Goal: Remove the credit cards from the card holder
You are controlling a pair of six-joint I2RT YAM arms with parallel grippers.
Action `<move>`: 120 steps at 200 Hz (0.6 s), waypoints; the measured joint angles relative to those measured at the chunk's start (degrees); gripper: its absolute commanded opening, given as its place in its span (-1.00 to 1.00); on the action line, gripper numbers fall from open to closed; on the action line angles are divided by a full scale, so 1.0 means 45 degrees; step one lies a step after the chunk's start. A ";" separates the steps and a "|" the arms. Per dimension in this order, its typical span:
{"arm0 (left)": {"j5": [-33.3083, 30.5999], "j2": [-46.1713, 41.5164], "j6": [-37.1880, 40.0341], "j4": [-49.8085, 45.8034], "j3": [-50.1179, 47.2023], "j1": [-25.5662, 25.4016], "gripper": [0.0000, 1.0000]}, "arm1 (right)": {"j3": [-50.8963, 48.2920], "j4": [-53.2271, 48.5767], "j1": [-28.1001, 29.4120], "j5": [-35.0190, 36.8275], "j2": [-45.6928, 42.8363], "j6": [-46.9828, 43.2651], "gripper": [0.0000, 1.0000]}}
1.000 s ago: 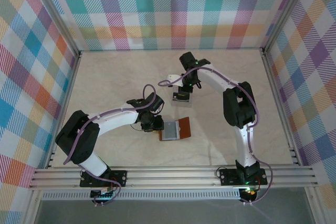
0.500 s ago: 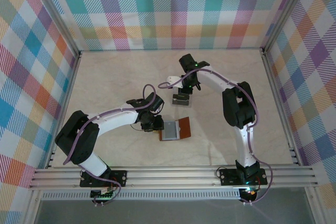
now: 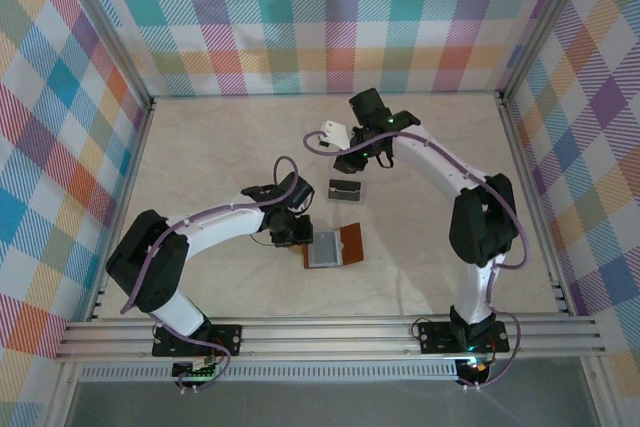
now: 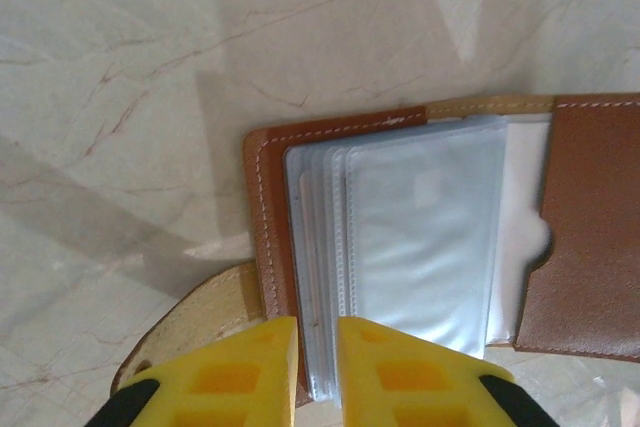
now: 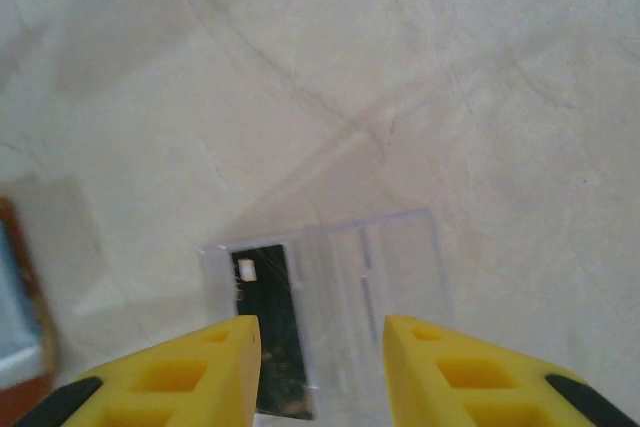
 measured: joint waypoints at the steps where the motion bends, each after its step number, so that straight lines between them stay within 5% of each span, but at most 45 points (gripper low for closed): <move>1: 0.0000 0.0010 0.0010 0.0000 0.0010 0.0000 -0.67 | -0.0039 0.0015 0.0015 -0.0005 -0.0029 0.0073 -0.25; 72: 0.0053 0.0767 0.0146 0.0092 0.0102 0.0413 -0.81 | -0.4124 0.1481 0.0738 -0.0719 -0.2987 1.0132 -0.30; 120: 0.0267 0.0850 0.0219 0.0393 0.0000 0.0641 -0.86 | -0.5906 0.2050 0.0962 -0.2851 -0.3648 1.4518 -0.30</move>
